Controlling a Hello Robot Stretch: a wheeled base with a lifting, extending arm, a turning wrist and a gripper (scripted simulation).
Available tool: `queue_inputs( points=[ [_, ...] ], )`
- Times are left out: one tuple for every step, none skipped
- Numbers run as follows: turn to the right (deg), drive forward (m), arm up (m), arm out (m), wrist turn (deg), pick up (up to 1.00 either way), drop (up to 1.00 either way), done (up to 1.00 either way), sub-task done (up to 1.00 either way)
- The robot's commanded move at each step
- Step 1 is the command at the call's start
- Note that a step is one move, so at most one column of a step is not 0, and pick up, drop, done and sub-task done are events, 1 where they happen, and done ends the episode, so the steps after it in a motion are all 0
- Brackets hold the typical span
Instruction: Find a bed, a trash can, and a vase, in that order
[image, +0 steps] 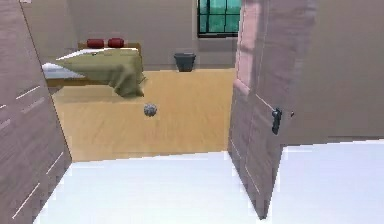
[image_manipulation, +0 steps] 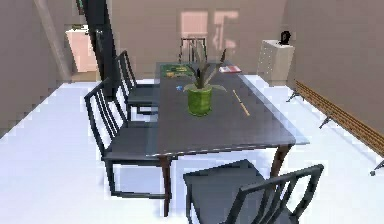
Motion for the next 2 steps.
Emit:
queue_inputs(
  points=[
    [18.0,0.0,0.0,0.0,0.0,0.0,0.0,0.0,0.0],
    [0.0,0.05,0.0,0.0,0.0,0.0,0.0,0.0,0.0]
  ],
)
